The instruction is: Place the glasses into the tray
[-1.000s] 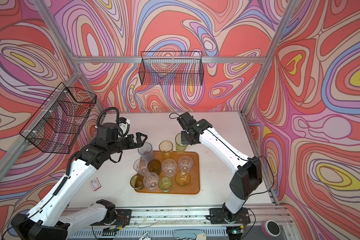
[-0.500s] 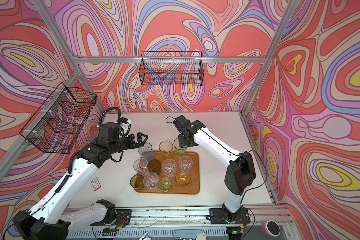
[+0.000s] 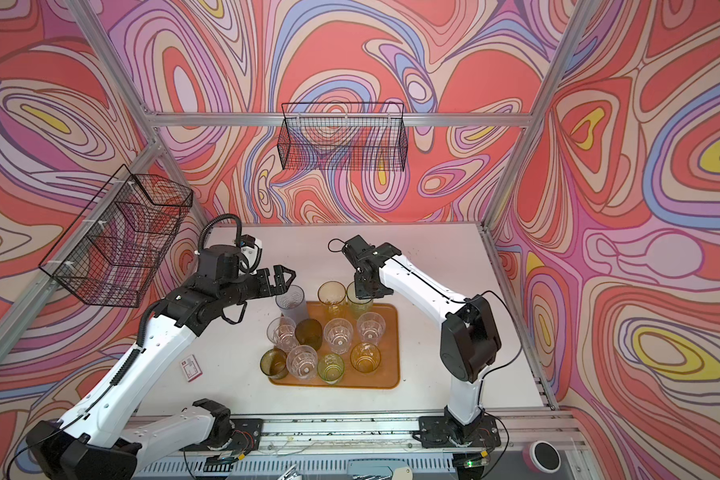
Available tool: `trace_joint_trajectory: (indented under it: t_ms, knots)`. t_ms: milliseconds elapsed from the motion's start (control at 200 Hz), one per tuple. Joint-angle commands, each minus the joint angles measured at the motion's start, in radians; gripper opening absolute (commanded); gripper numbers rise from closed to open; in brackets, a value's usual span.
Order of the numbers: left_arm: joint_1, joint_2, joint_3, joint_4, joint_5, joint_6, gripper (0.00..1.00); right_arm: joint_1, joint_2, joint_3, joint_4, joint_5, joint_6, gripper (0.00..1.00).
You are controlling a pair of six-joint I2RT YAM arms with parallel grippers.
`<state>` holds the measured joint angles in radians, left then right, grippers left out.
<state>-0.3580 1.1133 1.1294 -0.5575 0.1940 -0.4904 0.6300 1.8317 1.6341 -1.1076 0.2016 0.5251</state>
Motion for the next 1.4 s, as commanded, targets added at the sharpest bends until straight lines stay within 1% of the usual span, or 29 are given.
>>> trace_joint_trajectory:
  t_ms: [0, 85, 150, 255, 406, 461, 506, 571, 681, 706, 761, 851, 942, 1067, 1142, 1197, 1257, 1292, 1337, 1397]
  knots:
    - [0.005, 0.004, -0.015, -0.023, -0.014, 0.013, 1.00, 0.008, 0.010, -0.009, 0.011, 0.006, 0.012, 0.05]
    - [0.006, 0.003, -0.015, -0.024, -0.015, 0.012, 1.00, 0.008, 0.006, -0.010, 0.012, 0.006, 0.013, 0.11]
    - [0.005, 0.004, -0.015, -0.023, -0.014, 0.013, 1.00, 0.009, 0.000, -0.011, 0.015, 0.004, 0.015, 0.17]
    - [0.006, 0.003, -0.015, -0.023, -0.017, 0.014, 1.00, 0.010, -0.015, -0.011, 0.023, -0.001, 0.013, 0.22]
    - [0.005, 0.005, -0.017, -0.022, -0.019, 0.009, 1.00, 0.011, -0.044, -0.010, 0.035, -0.003, 0.017, 0.23]
    - [0.006, 0.007, -0.019, -0.023, -0.019, 0.003, 1.00, 0.010, -0.053, -0.008, 0.038, 0.001, 0.021, 0.28]
    - [0.006, 0.008, -0.022, -0.024, -0.024, -0.005, 1.00, 0.010, -0.054, -0.007, 0.039, 0.006, 0.025, 0.35]
    - [0.006, 0.005, -0.019, -0.037, -0.048, -0.026, 1.00, 0.010, -0.089, -0.006, 0.042, 0.017, 0.033, 0.54]
    - [0.007, -0.010, -0.024, -0.047, -0.106, -0.047, 1.00, 0.010, -0.120, -0.002, 0.039, 0.054, 0.042, 0.78]
    - [0.005, -0.016, -0.029, -0.043, -0.122, -0.053, 1.00, 0.010, -0.127, 0.000, 0.038, 0.063, 0.042, 0.86]
    - [0.007, -0.035, -0.042, -0.028, -0.158, -0.064, 1.00, 0.010, -0.136, 0.008, 0.033, 0.084, 0.036, 0.94]
    - [0.006, -0.063, -0.064, 0.005, -0.199, -0.074, 1.00, 0.010, -0.140, 0.031, 0.020, 0.123, 0.025, 0.98]
    - [0.006, -0.070, -0.077, 0.040, -0.261, -0.073, 1.00, 0.011, -0.146, 0.038, 0.023, 0.174, 0.016, 0.98]
    - [0.007, -0.042, -0.078, 0.073, -0.403, -0.065, 1.00, 0.008, -0.187, 0.007, 0.085, 0.242, 0.004, 0.98]
    - [0.011, -0.020, -0.087, 0.121, -0.503, -0.047, 1.00, 0.004, -0.233, -0.047, 0.172, 0.279, -0.012, 0.98]
    - [0.014, -0.007, -0.115, 0.200, -0.588, -0.023, 1.00, -0.009, -0.267, -0.094, 0.245, 0.298, -0.028, 0.98]
    - [0.027, 0.010, -0.160, 0.285, -0.684, -0.008, 1.00, -0.026, -0.308, -0.169, 0.353, 0.349, -0.050, 0.98]
    - [0.040, 0.021, -0.194, 0.372, -0.722, 0.007, 1.00, -0.040, -0.334, -0.224, 0.428, 0.376, -0.068, 0.98]
    - [0.063, 0.038, -0.237, 0.456, -0.757, 0.022, 1.00, -0.071, -0.370, -0.292, 0.527, 0.372, -0.090, 0.98]
    - [0.095, 0.064, -0.294, 0.566, -0.801, 0.059, 1.00, -0.123, -0.416, -0.395, 0.668, 0.336, -0.110, 0.98]
